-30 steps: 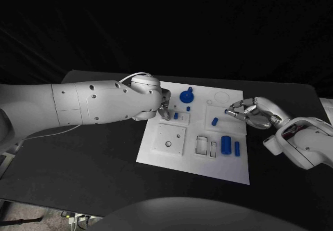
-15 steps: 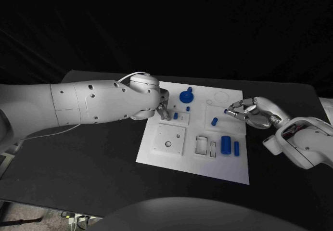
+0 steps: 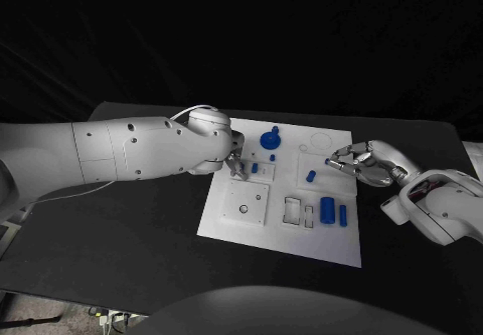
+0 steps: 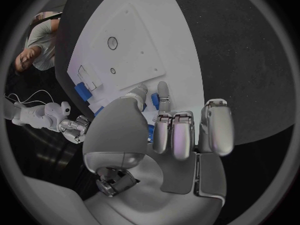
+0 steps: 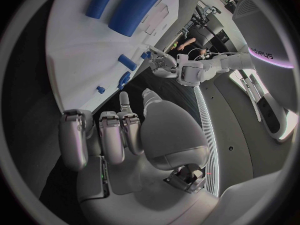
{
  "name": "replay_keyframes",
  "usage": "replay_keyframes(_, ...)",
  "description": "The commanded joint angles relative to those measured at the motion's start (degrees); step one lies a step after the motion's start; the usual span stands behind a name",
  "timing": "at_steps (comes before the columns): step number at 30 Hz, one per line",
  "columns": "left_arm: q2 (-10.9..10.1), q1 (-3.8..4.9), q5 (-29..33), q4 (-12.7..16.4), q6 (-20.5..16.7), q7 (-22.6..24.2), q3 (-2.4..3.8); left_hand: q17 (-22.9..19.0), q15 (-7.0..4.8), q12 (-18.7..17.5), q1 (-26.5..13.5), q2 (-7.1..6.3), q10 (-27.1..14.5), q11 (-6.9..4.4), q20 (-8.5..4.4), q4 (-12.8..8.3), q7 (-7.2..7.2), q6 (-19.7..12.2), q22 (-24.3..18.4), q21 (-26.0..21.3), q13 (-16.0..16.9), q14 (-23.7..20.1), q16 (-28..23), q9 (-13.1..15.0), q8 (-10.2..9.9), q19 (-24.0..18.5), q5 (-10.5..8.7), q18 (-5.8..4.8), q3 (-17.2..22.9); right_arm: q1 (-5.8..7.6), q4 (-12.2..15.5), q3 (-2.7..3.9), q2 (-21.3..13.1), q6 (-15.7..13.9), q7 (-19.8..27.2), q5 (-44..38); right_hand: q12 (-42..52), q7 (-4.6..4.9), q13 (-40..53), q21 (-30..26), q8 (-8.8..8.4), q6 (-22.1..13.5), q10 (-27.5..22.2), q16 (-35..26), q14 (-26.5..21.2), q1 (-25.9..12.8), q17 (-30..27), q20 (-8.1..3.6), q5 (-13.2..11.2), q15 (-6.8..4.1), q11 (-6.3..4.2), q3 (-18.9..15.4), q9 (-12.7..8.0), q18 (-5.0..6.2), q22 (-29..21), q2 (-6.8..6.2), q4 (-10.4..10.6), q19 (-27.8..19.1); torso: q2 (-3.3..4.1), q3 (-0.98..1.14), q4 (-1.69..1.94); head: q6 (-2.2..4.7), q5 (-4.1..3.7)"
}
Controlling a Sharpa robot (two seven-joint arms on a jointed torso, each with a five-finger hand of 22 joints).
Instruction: Assemble the parts on the task board
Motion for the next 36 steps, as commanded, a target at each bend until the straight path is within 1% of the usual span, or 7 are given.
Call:
replay_keyframes(1, -0.2, -0.69, -0.2, 0.2, 3.2, -8.2, -0.51, 15.1, 0.44, 0.2, -0.2, 0.32, 6.0, 0.39, 0.33, 0.7, 0.16, -0.6, 11.9, -0.2, 15.1, 6.1, 0.1, -1.1, -0.1, 1.4, -0.82, 0.56, -0.7, -0.05, 0.0, -0.01, 0.1, 0.3, 0.4, -0.3, 0.2, -0.22, 15.0, -0.2, 0.23, -0.1, 6.1, 0.2, 6.0, 0.5, 15.1, -0.22, 0.4, -0.21, -0.27, 0.1, -0.1, 1.13, 12.5, 0.14, -0.3, 0.8, 0.0, -0.01, 0.0, 0.0, -0.04)
replay_keyframes(7, -0.4, -0.69, -0.3, 0.4, 2.3, -8.1, -0.5, 15.1, 0.48, 0.2, 0.1, 0.4, 6.0, 0.43, 0.38, 1.3, 0.19, -0.9, 11.9, -0.3, 15.1, 6.1, 0.1, -0.4, 0.5, 1.4, -1.3, 0.58, -1.7, -0.05, 0.0, -0.01, 0.1, 0.4, 0.4, -0.3, 0.2, -0.22, 15.0, -0.2, 0.23, -0.1, 6.1, 0.2, 6.0, 0.5, 15.1, -0.22, 0.4, -0.21, -0.27, 0.1, -0.1, 1.13, 12.5, 0.14, -0.3, 0.8, 0.02, 0.01, -0.02, 0.0, -0.02)
replay_keyframes(17, -1.0, -0.68, -0.4, 0.9, 1.6, -7.9, -0.5, 15.1, 0.53, 0.2, 0.8, 0.66, 6.0, 0.49, 0.43, 1.3, 0.23, -1.8, 11.9, -0.4, 15.1, 6.1, 0.1, 0.5, 1.4, 1.4, -1.32, 0.6, -2.4, -0.05, 0.0, -0.01, 0.0, 0.4, 0.3, -0.3, 0.2, -0.23, 15.0, -0.2, 0.26, 0.0, 6.1, 0.2, 6.0, 0.7, 15.1, -0.23, 0.4, -0.22, -0.28, 0.2, -0.1, 1.13, 12.5, 0.1, -0.4, 0.8, 0.04, 0.01, -0.02, 0.0, -0.1)
replay_keyframes(21, -1.4, -0.68, -0.4, 1.2, 0.7, -7.7, -0.5, 15.1, 0.53, 0.2, 1.3, 0.87, 6.0, 0.43, 0.42, 1.2, 0.12, -1.8, 11.9, -0.4, 15.1, 6.1, 0.1, 0.9, 1.9, 1.4, -1.28, 0.6, -2.5, -0.05, 0.0, -0.01, -0.1, 0.4, 0.3, -0.3, 0.2, -0.23, 15.0, -0.2, 0.26, 0.0, 6.1, 0.2, 6.0, 0.7, 15.1, -0.23, 0.4, -0.22, -0.28, 0.2, -0.1, 1.13, 12.5, 0.1, -0.4, 0.8, 0.03, -0.01, -0.01, 0.0, -0.13)
replay_keyframes(28, -2.0, -0.68, -0.3, 1.7, -2.8, -5.4, -0.5, 15.1, 0.48, 0.2, 3.5, 1.53, 6.0, 0.37, 0.4, 1.1, 0.04, -2.7, 11.9, -0.6, 15.1, 6.1, 0.1, 1.9, 2.9, 1.3, -0.05, 0.62, -2.5, -0.05, 0.1, -0.01, -0.1, 0.4, 0.3, -0.3, 0.2, -0.23, 15.0, -0.2, 0.26, 0.0, 6.1, 0.2, 6.0, 0.7, 15.1, -0.23, 0.4, -0.22, -0.28, 0.2, -0.1, 1.13, 12.5, 0.1, -0.4, 0.8, 0.01, 0.01, -0.03, 0.0, -0.09)
replay_keyframes(31, -2.1, -0.67, -0.1, 1.8, -3.6, -4.5, -0.5, 15.1, 0.6, 0.2, 4.0, 1.61, 6.0, 0.51, 0.48, 1.2, 0.23, -3.5, 11.8, -1.0, 15.1, 6.1, 0.1, 2.2, 3.0, 1.2, 0.42, 0.68, -2.6, -0.05, 0.1, -0.01, -0.1, 0.4, 0.3, -0.3, 0.2, -0.23, 15.0, -0.2, 0.26, 0.0, 6.1, 0.2, 6.0, 0.7, 15.1, -0.23, 0.4, -0.22, -0.28, 0.2, -0.1, 1.13, 12.5, 0.1, -0.4, 0.8, 0.02, -0.01, -0.01, 0.0, -0.14)
replay_keyframes(36, -2.3, -0.67, 0.1, 1.7, -4.3, -3.5, -0.5, 15.1, 0.82, 0.0, 4.1, 1.63, 5.9, 0.77, 0.63, 1.3, 0.55, -4.6, 11.7, -1.4, 14.9, 6.1, 0.1, 2.4, 3.1, 0.9, 0.64, 0.74, -2.8, -0.05, 0.1, -0.01, -0.1, 0.4, 0.2, -0.3, 0.2, -0.23, 15.0, -0.2, 0.28, 0.0, 6.1, 0.2, 6.0, 0.8, 15.1, -0.23, 0.5, -0.23, -0.28, 0.2, -0.1, 1.13, 12.5, 0.1, -0.4, 0.8, 0.01, 0.0, -0.03, 0.0, -0.12)
